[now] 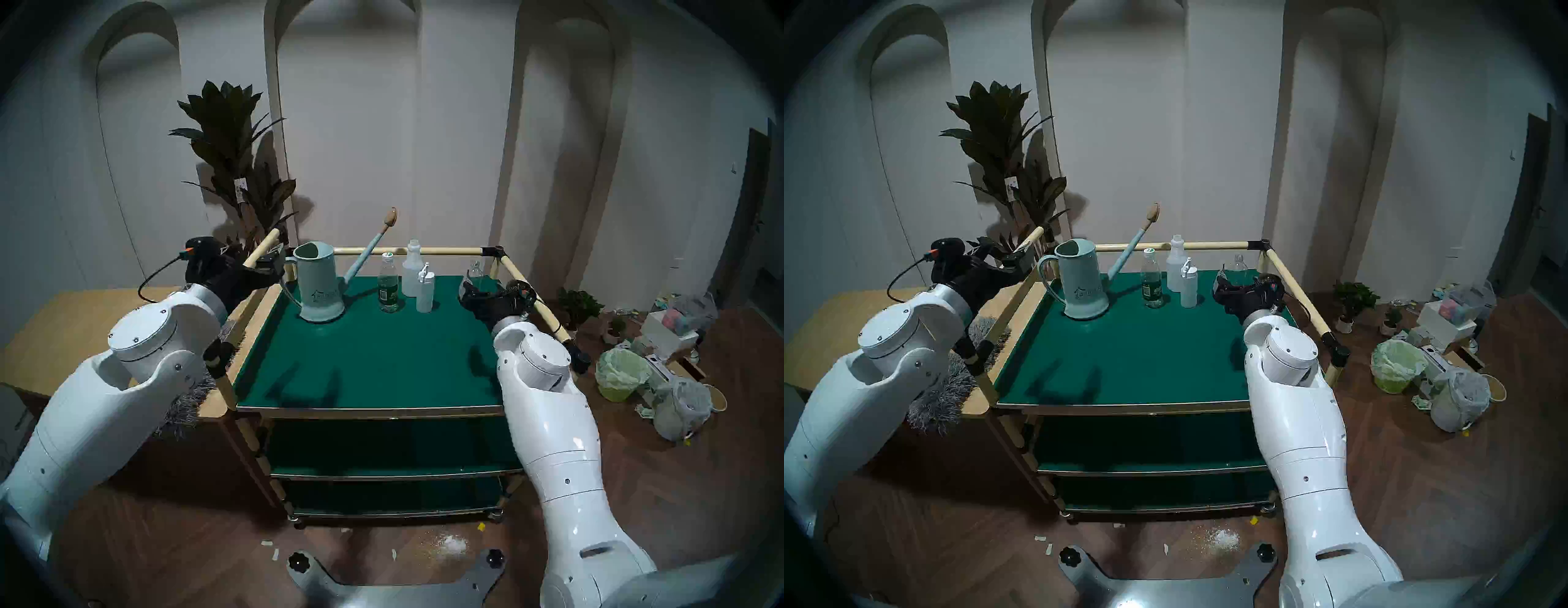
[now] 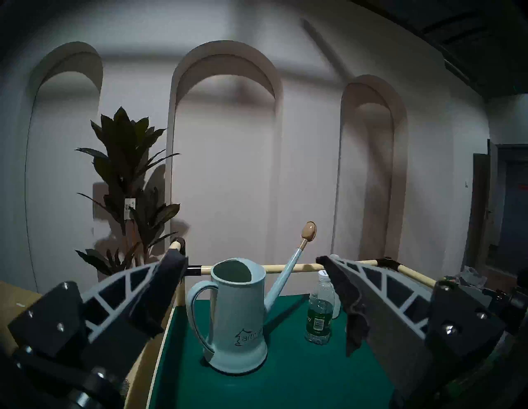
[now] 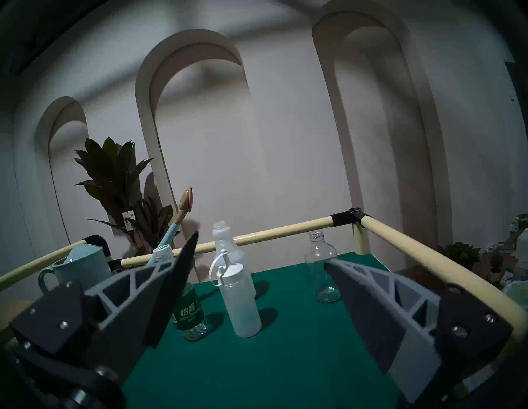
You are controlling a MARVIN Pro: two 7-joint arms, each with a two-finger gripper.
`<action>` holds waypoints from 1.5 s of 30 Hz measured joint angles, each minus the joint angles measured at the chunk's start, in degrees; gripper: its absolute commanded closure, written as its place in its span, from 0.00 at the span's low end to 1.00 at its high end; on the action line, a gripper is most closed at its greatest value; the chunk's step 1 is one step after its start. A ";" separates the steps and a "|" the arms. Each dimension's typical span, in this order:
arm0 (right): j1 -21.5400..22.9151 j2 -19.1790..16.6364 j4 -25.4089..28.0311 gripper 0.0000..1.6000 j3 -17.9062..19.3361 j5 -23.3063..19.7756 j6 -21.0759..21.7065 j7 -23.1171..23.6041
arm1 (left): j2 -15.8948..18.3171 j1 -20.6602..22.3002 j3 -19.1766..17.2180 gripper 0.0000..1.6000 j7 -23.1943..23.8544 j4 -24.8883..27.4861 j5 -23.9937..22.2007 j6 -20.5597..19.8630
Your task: Dust the shelf with the duster
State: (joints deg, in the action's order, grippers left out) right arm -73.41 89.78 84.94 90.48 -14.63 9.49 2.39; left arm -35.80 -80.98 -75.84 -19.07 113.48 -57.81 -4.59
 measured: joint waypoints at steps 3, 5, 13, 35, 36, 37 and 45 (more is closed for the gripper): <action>0.22 0.04 -0.50 0.00 0.12 -0.20 0.00 0.10 | -1.47 1.60 1.18 0.00 -0.58 -1.73 0.09 0.00; 0.33 0.05 -0.79 0.00 0.17 -0.31 0.00 0.15 | -2.34 2.52 1.79 0.00 -0.90 -2.71 0.14 0.00; 0.67 0.13 -2.14 0.00 0.36 -0.75 0.00 0.30 | -6.53 6.44 4.42 0.00 -2.30 -6.63 0.31 0.01; 1.93 0.19 -5.53 0.00 1.17 -1.58 -0.03 0.44 | -19.93 17.02 11.72 0.00 -6.12 -18.84 1.94 0.01; 1.98 0.19 -5.63 0.00 1.21 -1.60 -0.03 0.44 | -20.37 17.31 11.91 0.00 -6.25 -19.36 2.05 0.01; 2.03 0.19 -5.73 0.00 1.25 -1.62 -0.03 0.44 | -20.81 17.61 12.09 0.00 -6.38 -19.87 2.16 0.01; 2.70 0.19 -6.98 0.00 1.70 -1.96 -0.14 0.56 | -25.08 21.16 16.05 0.00 -7.75 -25.66 6.56 0.03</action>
State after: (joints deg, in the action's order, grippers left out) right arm -70.71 89.97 77.96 92.18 -16.59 9.35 2.95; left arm -60.88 -59.82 -59.79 -26.83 87.82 -51.26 -4.56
